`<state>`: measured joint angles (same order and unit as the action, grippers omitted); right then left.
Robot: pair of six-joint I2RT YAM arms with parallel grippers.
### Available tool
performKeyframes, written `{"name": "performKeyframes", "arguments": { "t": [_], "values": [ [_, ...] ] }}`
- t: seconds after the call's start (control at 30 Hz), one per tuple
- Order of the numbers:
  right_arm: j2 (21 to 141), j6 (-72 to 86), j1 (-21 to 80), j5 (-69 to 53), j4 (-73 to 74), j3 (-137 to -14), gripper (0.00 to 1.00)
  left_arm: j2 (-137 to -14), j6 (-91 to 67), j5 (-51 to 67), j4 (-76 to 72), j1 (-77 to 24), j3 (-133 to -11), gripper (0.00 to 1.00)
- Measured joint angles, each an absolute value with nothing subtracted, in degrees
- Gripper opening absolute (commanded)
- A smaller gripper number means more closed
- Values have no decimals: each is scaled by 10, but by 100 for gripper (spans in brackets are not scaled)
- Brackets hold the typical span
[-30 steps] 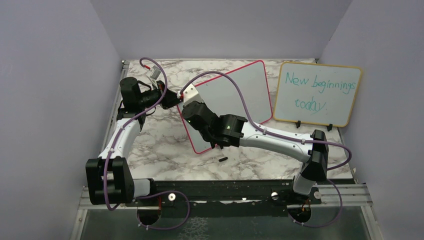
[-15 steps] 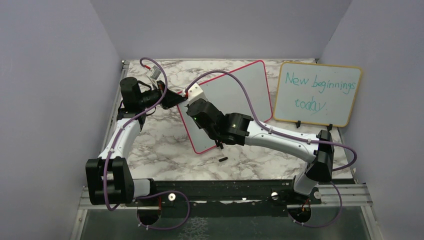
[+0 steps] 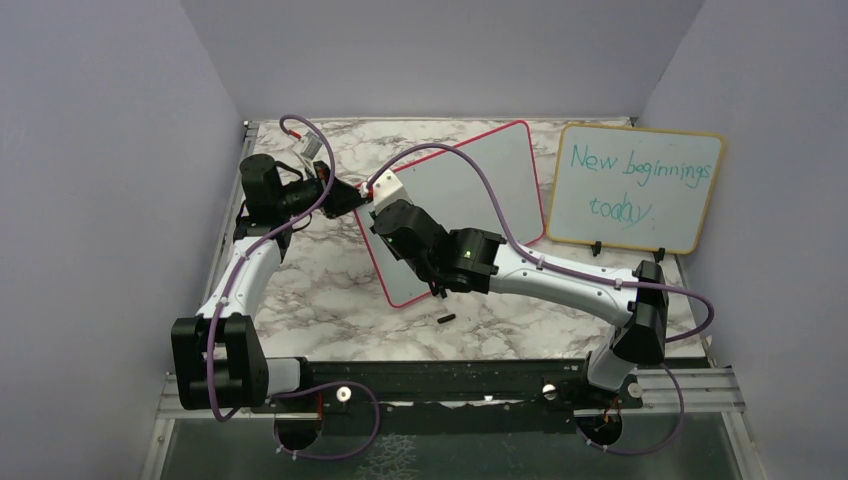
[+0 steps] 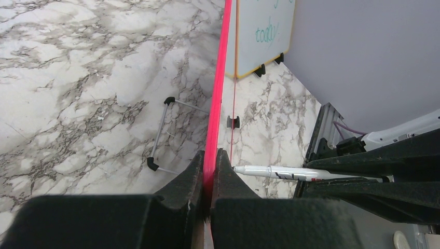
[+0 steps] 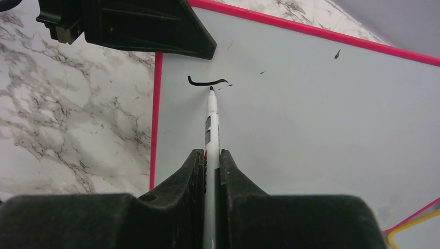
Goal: Write a sentence on the whiteboard
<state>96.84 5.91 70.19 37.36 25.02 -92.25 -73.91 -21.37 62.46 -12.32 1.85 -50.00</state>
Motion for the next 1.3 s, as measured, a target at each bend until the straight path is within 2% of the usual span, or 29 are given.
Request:
{"name": "performKeyframes", "arguments": {
  "t": [1.3],
  "values": [
    [984,51,704,374,245,-937,0,-739,-211,624,-121,19,-500,0]
  ]
}}
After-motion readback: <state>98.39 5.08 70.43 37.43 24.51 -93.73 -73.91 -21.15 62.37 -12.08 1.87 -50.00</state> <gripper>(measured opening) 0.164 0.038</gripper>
